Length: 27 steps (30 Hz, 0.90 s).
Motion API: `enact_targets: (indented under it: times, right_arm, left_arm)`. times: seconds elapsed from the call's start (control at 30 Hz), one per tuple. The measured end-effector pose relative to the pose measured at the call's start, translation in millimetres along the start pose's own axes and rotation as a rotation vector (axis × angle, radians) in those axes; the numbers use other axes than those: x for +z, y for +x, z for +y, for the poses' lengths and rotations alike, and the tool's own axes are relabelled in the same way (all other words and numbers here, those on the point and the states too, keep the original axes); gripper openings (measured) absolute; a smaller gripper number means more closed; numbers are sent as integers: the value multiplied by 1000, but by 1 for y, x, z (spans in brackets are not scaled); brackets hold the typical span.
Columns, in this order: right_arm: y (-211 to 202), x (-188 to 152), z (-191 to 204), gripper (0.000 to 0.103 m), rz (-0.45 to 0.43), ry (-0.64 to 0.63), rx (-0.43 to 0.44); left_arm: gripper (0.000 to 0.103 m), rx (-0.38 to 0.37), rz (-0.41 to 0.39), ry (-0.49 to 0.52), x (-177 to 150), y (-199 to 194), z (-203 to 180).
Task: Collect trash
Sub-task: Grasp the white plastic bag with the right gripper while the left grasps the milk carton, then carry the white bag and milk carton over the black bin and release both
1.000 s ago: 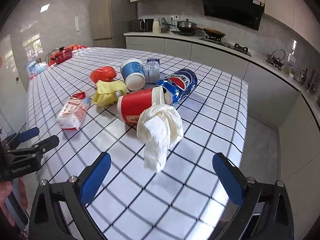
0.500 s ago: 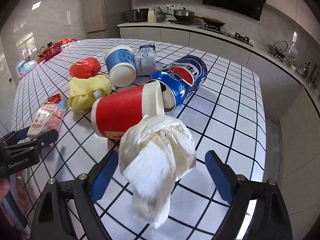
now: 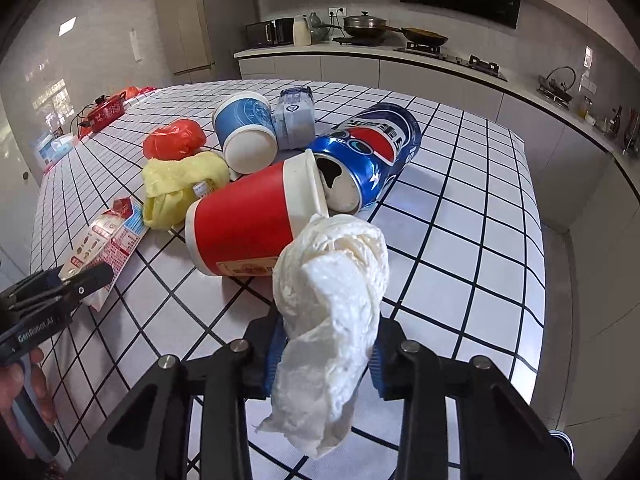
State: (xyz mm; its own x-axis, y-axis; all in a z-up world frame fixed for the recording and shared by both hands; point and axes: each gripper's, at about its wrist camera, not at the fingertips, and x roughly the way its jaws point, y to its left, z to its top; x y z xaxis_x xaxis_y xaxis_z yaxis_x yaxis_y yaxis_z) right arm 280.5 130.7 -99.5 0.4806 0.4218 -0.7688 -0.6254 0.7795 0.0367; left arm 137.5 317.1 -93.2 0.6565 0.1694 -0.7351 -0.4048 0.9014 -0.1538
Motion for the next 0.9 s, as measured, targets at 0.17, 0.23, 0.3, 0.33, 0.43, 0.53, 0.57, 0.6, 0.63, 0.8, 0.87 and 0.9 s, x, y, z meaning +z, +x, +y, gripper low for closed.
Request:
enact_targets:
  times: [0.17,0.23,0.3,0.33,0.43,0.53,0.57,0.6,0.63,0.8,0.87,0.9]
  right_arm:
    - [-12,-4,-1,33,-15,3,0]
    - [-18,-7,-3,33,-23,7,-1]
    - [-25,-10,-5,33,-31,14,1]
    - [-28,-11,-6,33,-35,16,1]
    - [-37,-16,-7,32,-44,19,2]
    - [-47,-21,-9,32,-55,25,6]
    - [-50,-22,-10,32,-60,27,7]
    - [-54,-24,-11,32,-65,28,6]
    - [-56,-25,-12,31,-68,31,7]
    - [-71,-33,-16,30,-85,42,10]
    - [-76,-36,-17,30,-90,43,6]
    - [-79,-37,-18,30,-93,46,5]
  left_arm:
    - [52,-7,-23,20,-2,-13,-9]
    - [52,-12,-32,27,-3,-20,-14]
    - [52,-16,-39,34,-4,-25,-18]
    - [52,-18,-44,36,-5,-29,-20]
    - [52,-25,-50,50,-8,-34,-27]
    - [52,-33,-51,58,-12,-40,-33]
    - [52,-37,-55,64,-13,-42,-36]
    - [52,-39,-55,69,-15,-44,-38]
    - [52,-44,-59,74,-16,-46,-41]
    - [52,-63,-66,91,-21,-55,-53]
    - [52,-69,-67,98,-22,-58,-58]
    - [52,-73,-66,103,-23,-60,-61]
